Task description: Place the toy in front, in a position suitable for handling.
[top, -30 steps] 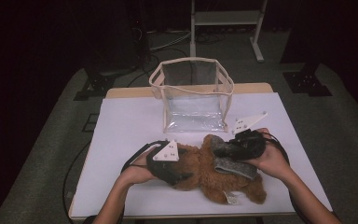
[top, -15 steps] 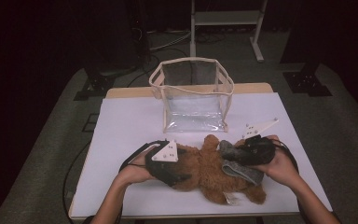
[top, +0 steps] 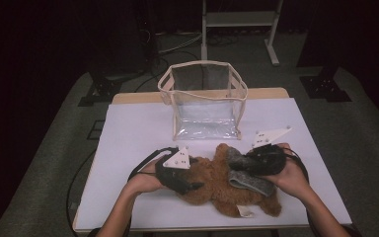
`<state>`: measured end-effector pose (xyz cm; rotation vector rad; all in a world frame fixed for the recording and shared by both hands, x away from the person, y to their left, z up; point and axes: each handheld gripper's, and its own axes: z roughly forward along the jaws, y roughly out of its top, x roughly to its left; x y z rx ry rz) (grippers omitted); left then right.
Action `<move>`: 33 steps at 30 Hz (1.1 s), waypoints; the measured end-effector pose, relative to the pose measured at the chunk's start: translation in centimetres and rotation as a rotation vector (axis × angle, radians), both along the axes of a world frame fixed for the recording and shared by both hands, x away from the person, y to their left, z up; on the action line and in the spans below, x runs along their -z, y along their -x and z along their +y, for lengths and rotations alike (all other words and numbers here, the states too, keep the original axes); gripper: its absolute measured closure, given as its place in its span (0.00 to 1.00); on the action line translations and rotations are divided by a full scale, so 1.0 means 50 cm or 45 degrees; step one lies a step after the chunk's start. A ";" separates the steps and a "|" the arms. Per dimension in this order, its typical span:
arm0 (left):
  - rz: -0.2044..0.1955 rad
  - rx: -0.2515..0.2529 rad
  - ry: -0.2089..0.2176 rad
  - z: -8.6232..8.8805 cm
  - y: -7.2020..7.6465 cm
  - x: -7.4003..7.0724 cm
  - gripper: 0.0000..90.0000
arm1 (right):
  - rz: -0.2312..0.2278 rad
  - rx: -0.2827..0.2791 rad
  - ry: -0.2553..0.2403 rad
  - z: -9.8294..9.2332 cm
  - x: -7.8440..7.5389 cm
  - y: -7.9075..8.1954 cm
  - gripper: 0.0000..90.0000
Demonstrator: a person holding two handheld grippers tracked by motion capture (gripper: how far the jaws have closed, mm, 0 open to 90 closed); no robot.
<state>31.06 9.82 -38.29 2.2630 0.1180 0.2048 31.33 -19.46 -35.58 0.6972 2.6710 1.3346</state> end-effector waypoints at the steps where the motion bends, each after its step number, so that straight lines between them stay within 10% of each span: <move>1: 0.000 0.005 -0.003 0.001 0.000 -0.002 0.30 | 0.009 -0.018 0.019 0.010 0.008 0.000 0.77; 10: 0.042 -0.017 0.040 0.017 -0.016 -0.015 0.04 | 0.045 -0.038 -0.056 -0.007 0.054 0.044 0.78; 15: 0.163 0.034 0.040 0.011 -0.019 0.008 0.14 | 0.025 -0.083 -0.017 -0.011 0.043 0.062 0.78; 21: 0.098 0.060 0.020 0.014 0.004 0.012 0.25 | -0.035 -0.018 0.015 -0.001 0.002 0.036 0.78; 33: 0.204 0.066 -0.009 -0.004 0.004 0.028 0.00 | 0.008 -0.059 -0.073 -0.022 0.067 0.085 0.79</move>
